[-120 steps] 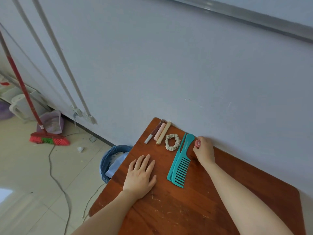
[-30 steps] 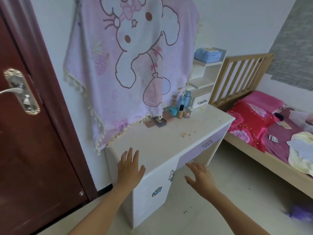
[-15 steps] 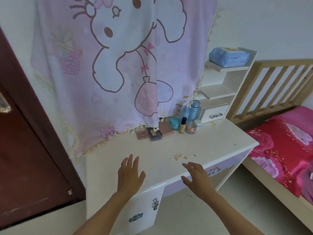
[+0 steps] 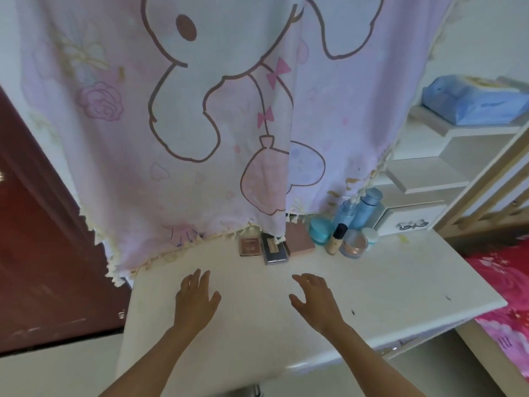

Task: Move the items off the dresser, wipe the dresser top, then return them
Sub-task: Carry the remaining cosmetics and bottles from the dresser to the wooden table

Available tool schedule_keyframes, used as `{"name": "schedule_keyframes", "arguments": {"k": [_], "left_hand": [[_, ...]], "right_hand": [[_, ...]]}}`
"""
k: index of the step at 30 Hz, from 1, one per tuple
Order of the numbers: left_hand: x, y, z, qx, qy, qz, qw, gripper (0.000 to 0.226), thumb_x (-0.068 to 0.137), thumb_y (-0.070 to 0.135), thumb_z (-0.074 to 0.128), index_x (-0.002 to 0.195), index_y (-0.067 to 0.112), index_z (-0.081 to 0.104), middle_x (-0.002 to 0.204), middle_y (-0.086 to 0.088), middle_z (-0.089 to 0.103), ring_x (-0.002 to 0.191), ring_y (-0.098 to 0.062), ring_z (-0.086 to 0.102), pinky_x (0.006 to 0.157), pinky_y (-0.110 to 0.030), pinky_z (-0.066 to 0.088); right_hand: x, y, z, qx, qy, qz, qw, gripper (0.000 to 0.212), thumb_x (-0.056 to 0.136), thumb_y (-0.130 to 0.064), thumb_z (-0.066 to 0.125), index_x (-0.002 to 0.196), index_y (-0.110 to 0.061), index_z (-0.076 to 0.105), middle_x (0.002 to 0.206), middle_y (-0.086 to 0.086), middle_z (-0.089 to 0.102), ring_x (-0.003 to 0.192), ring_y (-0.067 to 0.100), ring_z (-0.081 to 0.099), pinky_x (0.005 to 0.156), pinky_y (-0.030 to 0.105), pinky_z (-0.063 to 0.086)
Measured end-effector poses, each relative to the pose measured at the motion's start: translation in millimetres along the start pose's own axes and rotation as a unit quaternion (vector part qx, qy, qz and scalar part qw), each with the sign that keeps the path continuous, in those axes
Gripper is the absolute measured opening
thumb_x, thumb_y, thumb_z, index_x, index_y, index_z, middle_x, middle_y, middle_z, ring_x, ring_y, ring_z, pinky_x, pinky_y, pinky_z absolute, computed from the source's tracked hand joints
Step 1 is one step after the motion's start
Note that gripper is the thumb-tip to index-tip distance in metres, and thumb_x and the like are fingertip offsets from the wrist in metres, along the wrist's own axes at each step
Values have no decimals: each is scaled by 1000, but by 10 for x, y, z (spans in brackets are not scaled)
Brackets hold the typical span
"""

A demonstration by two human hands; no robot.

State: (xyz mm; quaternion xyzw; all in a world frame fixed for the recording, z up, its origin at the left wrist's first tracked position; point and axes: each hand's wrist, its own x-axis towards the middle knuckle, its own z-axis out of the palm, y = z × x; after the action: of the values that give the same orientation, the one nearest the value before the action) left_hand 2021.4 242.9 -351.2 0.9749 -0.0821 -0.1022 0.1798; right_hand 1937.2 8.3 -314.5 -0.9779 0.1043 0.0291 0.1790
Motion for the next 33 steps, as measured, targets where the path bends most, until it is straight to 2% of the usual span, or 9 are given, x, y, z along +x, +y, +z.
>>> {"name": "schedule_keyframes", "arguments": {"k": [5,7,11,15,17,20,24,28,33], "left_hand": [[365,285,243,-16,-45,-5,999,56,95,35,38,144,15,20,153,-4,18,140,-24,15,111,-35,22],[372,306,342,-6,-46,-15,999,52,92,31,44,140,14,32,150,-5,27,137,-25,24,109,-39,26],[406,168,522,35,-49,5,998,50,52,31,61,97,9,69,106,-11,68,90,-29,68,66,-41,55],[451,185,497,42,-44,11,998,49,58,37,48,93,11,71,93,-5,72,78,-22,70,55,-33,56],[477,237,460,48,-28,-10,998,50,60,38,43,92,11,71,87,-2,71,73,-20,69,52,-31,55],[536,453,344,3,-3,-84,996,51,78,34,45,120,8,57,108,-7,63,98,-27,60,73,-38,51],[829,727,328,1,-15,-163,987,56,91,38,43,140,17,26,134,-8,37,123,-27,34,94,-33,38],[1077,907,383,9,-35,-53,998,68,89,30,47,146,22,11,154,-3,9,140,-25,12,109,-38,24],[1285,949,404,46,-69,40,996,62,90,15,41,145,21,13,155,3,5,143,-18,0,112,-36,16]], "right_hand": [[351,113,51,-23,-21,-3,1000,48,94,-37,43,139,-24,33,146,0,34,136,17,24,108,29,26],[480,129,124,-17,-42,5,999,48,94,-37,43,139,-25,33,147,0,33,136,17,24,109,29,26],[742,65,281,-12,-74,1,997,48,94,-37,43,139,-25,33,149,0,29,137,18,23,110,30,25],[1040,-7,363,-47,-82,-24,995,46,92,-31,48,136,-18,39,144,7,35,131,26,32,104,35,33],[1169,-49,411,-61,-47,-50,996,45,76,-24,68,118,-12,57,126,16,51,113,35,51,84,43,48],[1302,-46,505,-97,-32,-57,993,49,37,-27,88,81,-14,69,87,14,67,70,31,66,48,35,52],[1364,-16,533,-114,-22,-87,989,49,36,-37,88,76,-15,70,81,10,68,60,27,62,46,32,49],[1421,53,537,-124,-19,-111,986,52,34,-32,90,77,-14,70,77,11,67,60,28,61,44,33,47],[1371,221,576,-137,-17,-156,978,58,33,-34,88,86,-19,70,85,9,67,67,25,61,51,34,50]]}}
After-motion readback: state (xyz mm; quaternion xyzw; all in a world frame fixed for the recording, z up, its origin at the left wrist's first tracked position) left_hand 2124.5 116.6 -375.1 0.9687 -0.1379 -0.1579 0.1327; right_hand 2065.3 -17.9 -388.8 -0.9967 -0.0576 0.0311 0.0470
